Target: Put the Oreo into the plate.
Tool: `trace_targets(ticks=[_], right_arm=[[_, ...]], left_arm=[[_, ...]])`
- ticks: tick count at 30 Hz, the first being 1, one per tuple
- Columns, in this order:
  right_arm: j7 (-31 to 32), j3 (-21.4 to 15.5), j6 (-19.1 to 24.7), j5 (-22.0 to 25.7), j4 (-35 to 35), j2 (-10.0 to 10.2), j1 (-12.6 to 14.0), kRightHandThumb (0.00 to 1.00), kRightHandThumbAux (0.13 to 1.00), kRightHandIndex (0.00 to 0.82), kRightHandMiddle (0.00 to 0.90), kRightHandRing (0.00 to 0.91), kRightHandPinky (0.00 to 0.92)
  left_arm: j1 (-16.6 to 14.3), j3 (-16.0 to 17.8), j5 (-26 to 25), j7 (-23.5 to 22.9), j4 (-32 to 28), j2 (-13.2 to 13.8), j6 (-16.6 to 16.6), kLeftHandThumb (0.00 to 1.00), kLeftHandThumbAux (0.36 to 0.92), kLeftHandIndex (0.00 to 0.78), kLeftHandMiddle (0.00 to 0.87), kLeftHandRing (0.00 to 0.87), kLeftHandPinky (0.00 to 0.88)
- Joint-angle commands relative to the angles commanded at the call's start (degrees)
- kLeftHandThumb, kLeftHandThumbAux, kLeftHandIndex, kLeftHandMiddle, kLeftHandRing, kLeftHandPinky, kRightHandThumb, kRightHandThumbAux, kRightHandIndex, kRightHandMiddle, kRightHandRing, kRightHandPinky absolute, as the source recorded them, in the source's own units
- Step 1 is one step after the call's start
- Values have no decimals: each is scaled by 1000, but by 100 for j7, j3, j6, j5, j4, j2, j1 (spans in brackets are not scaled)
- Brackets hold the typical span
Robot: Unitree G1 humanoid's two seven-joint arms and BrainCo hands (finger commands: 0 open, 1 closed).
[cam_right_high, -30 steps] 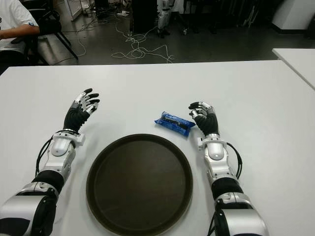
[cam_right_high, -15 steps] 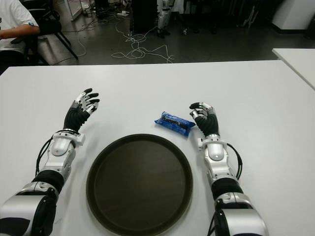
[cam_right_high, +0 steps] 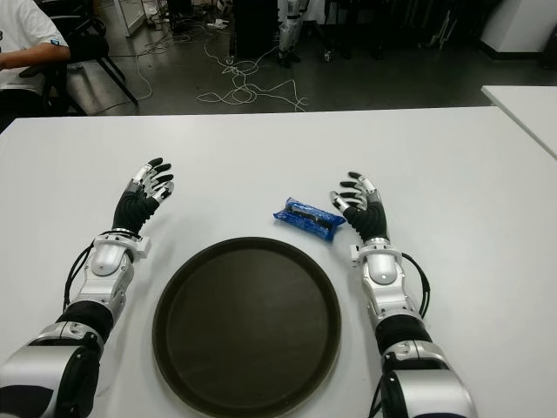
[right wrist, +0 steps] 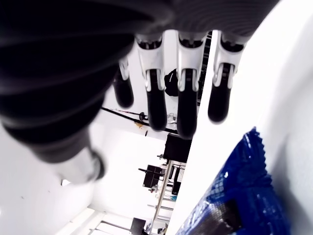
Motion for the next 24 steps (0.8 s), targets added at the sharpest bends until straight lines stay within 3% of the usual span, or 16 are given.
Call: trace_targets(ticks=[6, 14, 24], right_arm=[[-98, 54, -69, -114, 50, -19, 8, 23, 641, 98, 159, 160, 148], [-149, 94, -175, -127, 72, 6, 38, 1, 604, 25, 55, 44, 35], [-285, 202, -221, -268, 31, -55, 90, 0, 538, 1, 4, 2, 1]], left_arm=[[4, 4, -32, -86, -8, -30, 10, 100, 640, 16, 73, 62, 66], [23, 14, -67, -186, 7, -55, -49, 79, 665, 11, 50, 37, 47], [45, 21, -104, -295, 7, -113, -175, 69, 655, 4, 46, 28, 36]])
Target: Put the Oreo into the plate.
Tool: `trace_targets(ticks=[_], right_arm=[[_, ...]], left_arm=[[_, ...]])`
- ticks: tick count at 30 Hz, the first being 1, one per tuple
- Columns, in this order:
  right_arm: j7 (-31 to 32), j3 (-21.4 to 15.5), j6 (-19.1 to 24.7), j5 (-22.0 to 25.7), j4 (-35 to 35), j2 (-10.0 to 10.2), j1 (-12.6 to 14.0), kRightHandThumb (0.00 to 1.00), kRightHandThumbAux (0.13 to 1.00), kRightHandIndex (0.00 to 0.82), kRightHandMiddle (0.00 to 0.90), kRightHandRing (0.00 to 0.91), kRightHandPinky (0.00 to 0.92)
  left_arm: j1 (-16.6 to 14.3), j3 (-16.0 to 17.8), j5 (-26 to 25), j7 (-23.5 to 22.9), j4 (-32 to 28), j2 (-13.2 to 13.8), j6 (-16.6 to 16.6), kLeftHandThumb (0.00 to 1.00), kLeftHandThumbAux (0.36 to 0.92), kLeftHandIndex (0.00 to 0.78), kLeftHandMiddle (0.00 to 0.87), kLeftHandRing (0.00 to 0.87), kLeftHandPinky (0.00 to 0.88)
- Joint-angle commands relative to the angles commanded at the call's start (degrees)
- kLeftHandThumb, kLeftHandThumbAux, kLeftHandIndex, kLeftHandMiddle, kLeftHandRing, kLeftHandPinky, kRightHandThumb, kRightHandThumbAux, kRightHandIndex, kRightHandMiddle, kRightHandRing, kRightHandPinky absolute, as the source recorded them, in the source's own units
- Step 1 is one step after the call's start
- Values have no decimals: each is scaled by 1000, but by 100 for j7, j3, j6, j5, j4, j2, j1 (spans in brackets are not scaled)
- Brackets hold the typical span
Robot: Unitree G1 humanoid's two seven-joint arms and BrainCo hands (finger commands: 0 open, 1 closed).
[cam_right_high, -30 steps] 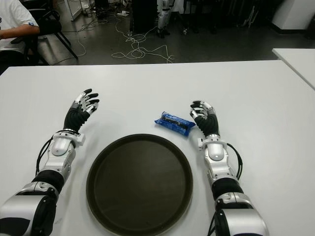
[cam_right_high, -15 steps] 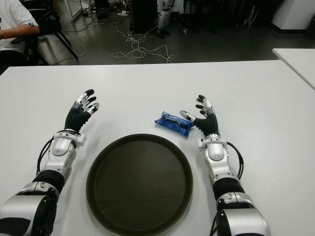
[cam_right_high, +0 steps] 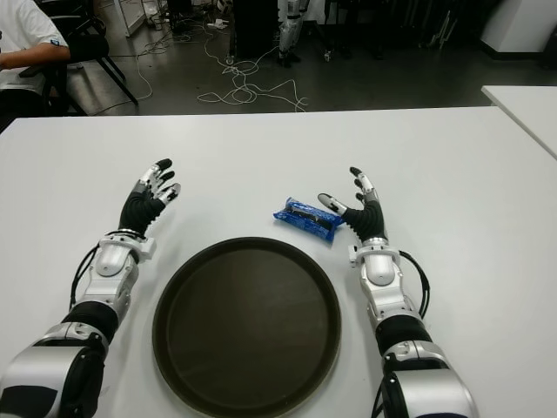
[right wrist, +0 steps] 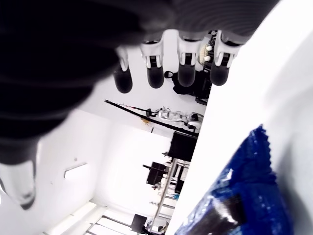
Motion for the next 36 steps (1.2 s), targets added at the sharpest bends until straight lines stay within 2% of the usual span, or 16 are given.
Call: trace_targets(ticks=[6, 15, 21, 24, 26, 29, 33, 36], right_arm=[[42, 9, 101, -30, -125, -60, 10, 0, 522, 3, 12, 0, 0], [16, 153, 183, -276, -657, -250, 90, 0, 602, 29, 67, 53, 34], [-601, 490, 16, -1039, -867, -483, 90, 0, 599, 46, 93, 83, 53], [-920, 803, 83, -1659, -1059, -685, -65, 0, 604, 46, 92, 84, 51], [-999, 904, 159, -1842, -1137, -731, -128, 0, 603, 44, 88, 83, 55], [-978, 1156, 600, -2293, -1563, -785, -223, 0, 601, 42, 84, 88, 74], [-562, 1496, 1526, -2913, -2480, -877, -160, 0, 583, 29, 72, 81, 80], [-337, 1581, 1891, -3050, -2839, -916, -99, 0, 571, 18, 58, 69, 79]], left_arm=[[-2, 17, -31, -73, 12, -19, -36, 70, 668, 11, 55, 35, 40], [-7, 67, -103, -143, 19, -85, -71, 69, 676, 20, 65, 45, 44], [-27, 65, -59, -76, 60, -83, -67, 75, 688, 29, 80, 58, 55], [-27, 69, -52, -61, 78, -85, -106, 75, 706, 29, 84, 61, 58], [-29, 68, -48, -52, 85, -82, -109, 69, 716, 31, 87, 63, 59], [-38, 66, -28, -13, 115, -59, -88, 64, 718, 34, 90, 66, 61], [-50, 69, -15, 22, 129, -32, -83, 64, 722, 36, 93, 70, 63], [-54, 74, -15, 32, 128, -27, -77, 64, 720, 39, 94, 71, 62]])
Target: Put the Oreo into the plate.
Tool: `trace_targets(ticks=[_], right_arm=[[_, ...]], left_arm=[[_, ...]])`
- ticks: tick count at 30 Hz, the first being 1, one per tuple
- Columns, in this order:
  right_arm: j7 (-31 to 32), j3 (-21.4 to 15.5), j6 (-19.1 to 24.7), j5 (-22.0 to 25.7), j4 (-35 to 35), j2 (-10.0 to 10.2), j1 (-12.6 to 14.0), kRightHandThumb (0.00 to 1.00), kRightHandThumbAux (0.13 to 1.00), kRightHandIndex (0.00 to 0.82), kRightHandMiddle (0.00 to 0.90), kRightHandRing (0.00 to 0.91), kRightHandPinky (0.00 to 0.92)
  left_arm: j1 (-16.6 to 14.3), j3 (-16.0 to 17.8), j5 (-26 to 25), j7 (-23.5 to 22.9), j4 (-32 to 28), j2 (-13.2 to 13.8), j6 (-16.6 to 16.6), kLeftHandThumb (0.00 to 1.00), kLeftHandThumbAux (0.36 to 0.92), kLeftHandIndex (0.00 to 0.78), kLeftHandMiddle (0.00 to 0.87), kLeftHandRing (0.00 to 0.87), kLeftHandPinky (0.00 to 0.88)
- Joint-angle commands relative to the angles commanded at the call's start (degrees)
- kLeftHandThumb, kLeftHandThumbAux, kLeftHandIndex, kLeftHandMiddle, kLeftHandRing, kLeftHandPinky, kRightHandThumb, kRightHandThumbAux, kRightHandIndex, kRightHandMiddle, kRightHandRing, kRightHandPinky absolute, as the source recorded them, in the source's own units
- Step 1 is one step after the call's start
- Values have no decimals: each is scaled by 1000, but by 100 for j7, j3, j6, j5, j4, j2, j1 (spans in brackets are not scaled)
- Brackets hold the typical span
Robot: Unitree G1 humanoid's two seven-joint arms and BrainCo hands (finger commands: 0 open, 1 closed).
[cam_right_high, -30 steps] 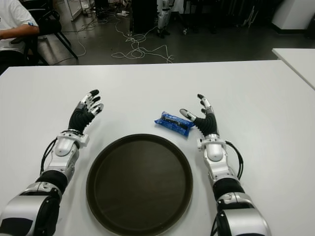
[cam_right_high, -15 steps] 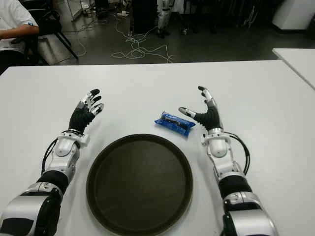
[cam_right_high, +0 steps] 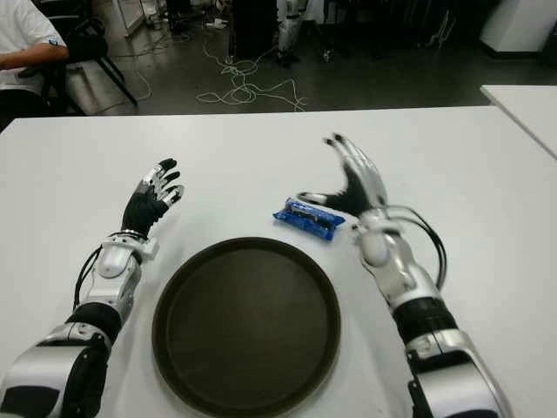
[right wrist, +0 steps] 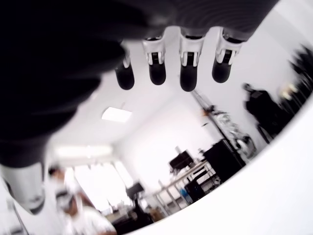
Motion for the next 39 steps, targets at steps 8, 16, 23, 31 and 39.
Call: trace_targets(ticks=[8, 16, 23, 31, 39], right_arm=[[663, 583, 544, -541, 37, -116, -309, 0, 568, 34, 90, 114, 132], [991, 777, 628, -503, -115, -114, -311, 0, 626, 31, 73, 85, 112], [837, 945, 626, -552, 280, -61, -413, 0, 675, 50, 108, 142, 175], [703, 1128, 612, -623, 1067, -52, -718, 0, 679, 100, 153, 183, 208], [690, 1233, 1146, -760, 1395, -4, -890, 0, 648, 193, 230, 256, 247]], left_arm=[[-17, -21, 44, 106, 14, 32, 101, 61, 696, 39, 90, 65, 56], [6, -7, 22, 74, -7, 47, 74, 73, 651, 41, 87, 61, 60], [31, -10, 21, 63, -45, 60, 84, 89, 656, 44, 93, 66, 64], [41, -44, 77, 154, -91, 70, 106, 82, 653, 46, 100, 72, 65], [50, -1, 7, 111, -112, 44, 98, 92, 680, 46, 106, 77, 68]])
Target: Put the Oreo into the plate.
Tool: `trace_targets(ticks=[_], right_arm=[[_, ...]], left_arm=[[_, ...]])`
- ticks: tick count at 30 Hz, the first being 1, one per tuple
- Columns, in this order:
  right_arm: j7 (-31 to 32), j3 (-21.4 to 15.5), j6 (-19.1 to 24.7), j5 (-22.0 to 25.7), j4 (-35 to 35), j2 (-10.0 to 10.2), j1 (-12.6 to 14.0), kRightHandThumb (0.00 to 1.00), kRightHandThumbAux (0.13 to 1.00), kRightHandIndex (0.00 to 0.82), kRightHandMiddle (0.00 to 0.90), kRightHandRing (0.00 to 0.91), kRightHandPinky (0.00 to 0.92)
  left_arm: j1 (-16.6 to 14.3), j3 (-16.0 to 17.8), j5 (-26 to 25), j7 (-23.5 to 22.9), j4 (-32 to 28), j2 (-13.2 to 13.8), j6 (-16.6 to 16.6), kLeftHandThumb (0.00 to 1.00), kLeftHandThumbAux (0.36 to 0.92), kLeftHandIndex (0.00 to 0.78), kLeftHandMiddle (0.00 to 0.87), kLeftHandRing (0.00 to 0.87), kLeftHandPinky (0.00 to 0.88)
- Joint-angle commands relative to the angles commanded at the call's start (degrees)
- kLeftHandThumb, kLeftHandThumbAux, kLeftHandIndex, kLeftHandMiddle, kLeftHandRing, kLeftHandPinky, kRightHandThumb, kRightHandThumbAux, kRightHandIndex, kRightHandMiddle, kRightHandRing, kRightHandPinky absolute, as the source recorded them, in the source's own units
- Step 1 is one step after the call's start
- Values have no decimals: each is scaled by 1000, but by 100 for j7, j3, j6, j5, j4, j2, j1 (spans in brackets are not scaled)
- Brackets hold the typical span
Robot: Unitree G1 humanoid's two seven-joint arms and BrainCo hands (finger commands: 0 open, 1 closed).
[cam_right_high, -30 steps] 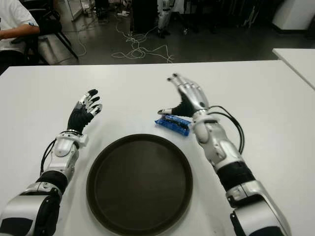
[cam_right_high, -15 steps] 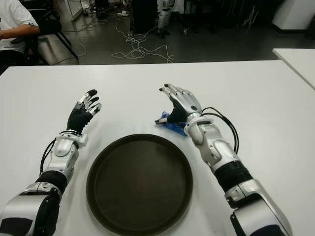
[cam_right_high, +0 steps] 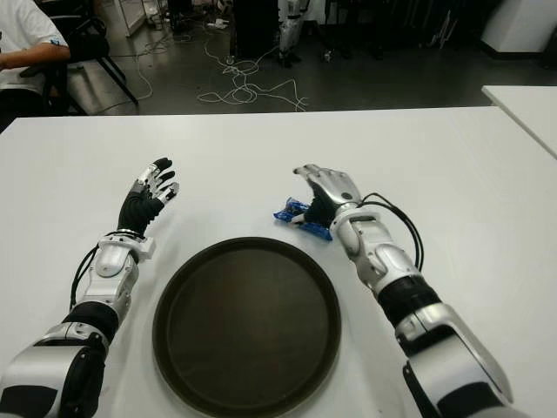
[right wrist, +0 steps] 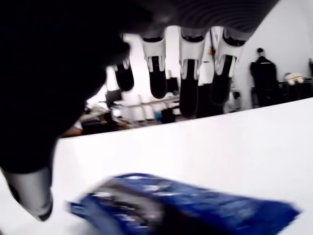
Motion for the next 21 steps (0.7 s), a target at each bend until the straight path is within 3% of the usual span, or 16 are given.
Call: trace_targets(ticks=[5, 10, 21], right_arm=[[52, 82, 434, -70, -58, 4, -42, 0, 651, 235, 255, 279, 290], [377, 185, 1110, -268, -379, 15, -50, 0, 641, 222, 236, 270, 302], [658, 357, 1719, -468, -537, 53, -62, 0, 621, 206, 216, 261, 314]], left_arm=[[1, 12, -21, 0, -15, -14, -6, 95, 688, 46, 104, 77, 73], [0, 5, 10, 39, 11, -7, -10, 91, 672, 43, 99, 75, 72], [-5, -1, 30, 83, 13, -9, -33, 95, 666, 44, 105, 80, 74]])
